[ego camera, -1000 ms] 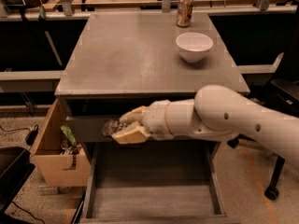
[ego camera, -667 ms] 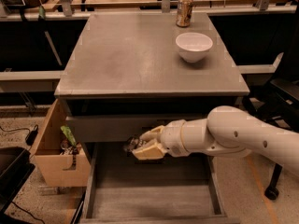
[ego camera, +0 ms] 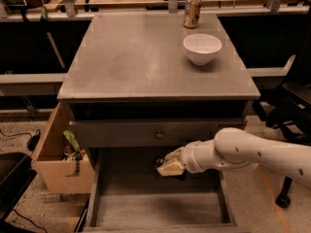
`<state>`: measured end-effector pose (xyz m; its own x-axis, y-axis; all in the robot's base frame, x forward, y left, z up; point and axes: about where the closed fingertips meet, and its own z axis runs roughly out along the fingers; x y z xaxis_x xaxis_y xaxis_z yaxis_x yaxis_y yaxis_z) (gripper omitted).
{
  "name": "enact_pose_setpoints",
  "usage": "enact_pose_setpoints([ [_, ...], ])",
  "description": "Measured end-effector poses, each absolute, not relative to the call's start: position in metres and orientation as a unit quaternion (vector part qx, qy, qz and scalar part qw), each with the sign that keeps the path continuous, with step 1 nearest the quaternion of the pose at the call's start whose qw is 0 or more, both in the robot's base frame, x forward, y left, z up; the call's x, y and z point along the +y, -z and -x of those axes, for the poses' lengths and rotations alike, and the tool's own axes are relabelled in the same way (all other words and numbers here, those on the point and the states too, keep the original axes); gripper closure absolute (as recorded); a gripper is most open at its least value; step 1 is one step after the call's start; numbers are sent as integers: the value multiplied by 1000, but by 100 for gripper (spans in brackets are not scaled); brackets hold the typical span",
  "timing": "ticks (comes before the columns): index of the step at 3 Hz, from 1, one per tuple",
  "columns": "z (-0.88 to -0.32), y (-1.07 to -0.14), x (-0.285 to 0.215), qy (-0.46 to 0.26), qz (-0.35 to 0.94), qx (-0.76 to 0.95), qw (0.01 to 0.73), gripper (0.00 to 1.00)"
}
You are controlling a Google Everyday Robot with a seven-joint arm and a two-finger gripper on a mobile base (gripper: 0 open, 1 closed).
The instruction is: Place rxbar chocolate into middle drawer
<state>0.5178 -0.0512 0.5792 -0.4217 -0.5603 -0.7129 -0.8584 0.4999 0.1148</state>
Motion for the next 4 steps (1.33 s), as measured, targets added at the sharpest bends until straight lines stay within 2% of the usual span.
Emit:
enact_pose_setpoints([
  [2, -521, -564, -45, -236, 442, 810, 305, 100],
  [4, -492, -501, -64, -267, 514, 760, 295, 100],
])
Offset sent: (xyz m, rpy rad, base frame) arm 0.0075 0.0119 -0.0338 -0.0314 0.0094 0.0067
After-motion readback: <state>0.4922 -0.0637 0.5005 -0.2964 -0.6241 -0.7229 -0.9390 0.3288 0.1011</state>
